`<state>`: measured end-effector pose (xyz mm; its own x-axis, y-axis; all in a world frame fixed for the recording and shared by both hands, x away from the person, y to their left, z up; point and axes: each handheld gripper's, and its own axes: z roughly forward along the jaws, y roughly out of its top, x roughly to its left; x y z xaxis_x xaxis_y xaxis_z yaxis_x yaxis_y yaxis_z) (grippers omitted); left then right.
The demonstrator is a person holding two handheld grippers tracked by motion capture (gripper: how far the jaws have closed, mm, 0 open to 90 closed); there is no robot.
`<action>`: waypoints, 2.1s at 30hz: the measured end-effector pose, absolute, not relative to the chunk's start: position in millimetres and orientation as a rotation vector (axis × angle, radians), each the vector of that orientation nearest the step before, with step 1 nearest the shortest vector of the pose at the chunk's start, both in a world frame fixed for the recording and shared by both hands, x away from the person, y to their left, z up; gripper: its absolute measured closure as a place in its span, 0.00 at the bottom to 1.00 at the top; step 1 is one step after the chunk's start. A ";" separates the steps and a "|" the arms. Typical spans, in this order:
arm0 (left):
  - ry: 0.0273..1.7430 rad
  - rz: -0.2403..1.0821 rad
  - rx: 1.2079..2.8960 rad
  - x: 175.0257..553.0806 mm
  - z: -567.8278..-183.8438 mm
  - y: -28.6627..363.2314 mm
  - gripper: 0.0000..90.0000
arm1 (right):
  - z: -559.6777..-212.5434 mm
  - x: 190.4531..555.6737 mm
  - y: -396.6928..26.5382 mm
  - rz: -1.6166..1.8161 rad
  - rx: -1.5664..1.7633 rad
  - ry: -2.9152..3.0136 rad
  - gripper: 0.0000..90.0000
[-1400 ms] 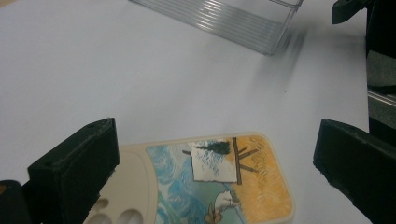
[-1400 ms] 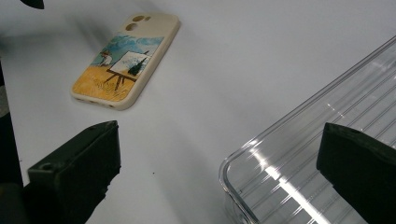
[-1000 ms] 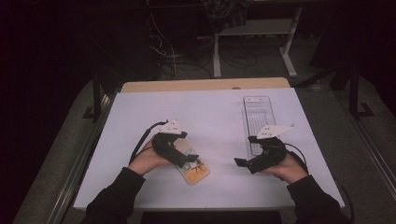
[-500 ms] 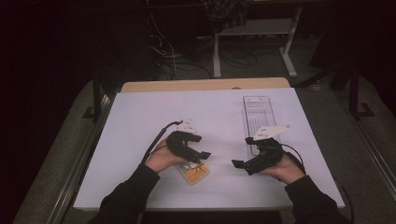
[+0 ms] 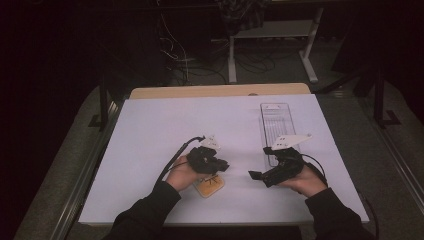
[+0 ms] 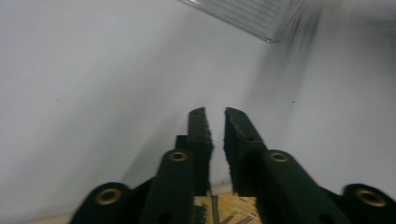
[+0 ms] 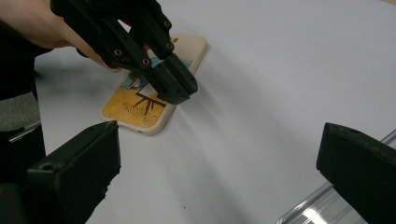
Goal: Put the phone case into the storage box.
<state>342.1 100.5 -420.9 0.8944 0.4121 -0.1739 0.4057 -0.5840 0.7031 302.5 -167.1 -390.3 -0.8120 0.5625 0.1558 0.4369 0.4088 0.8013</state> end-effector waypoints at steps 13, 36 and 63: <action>0.550 -0.037 2.346 332.9 -430.7 88.6 1.00 | -390.5 302.3 -167.2 1.361 0.912 2.520 0.00; 0.536 -0.040 2.428 321.0 -434.9 94.1 1.00 | -391.9 301.2 -165.0 1.338 0.923 2.539 0.00; 0.571 -0.039 2.432 302.5 -428.1 136.6 1.00 | -391.3 306.4 -141.1 1.368 0.887 2.527 0.00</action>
<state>302.5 136.6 -428.1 0.9056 0.3911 -0.1644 0.4098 -0.7063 0.5773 306.4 -141.1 -391.3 -0.8179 0.5542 0.1545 0.4324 0.4151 0.8005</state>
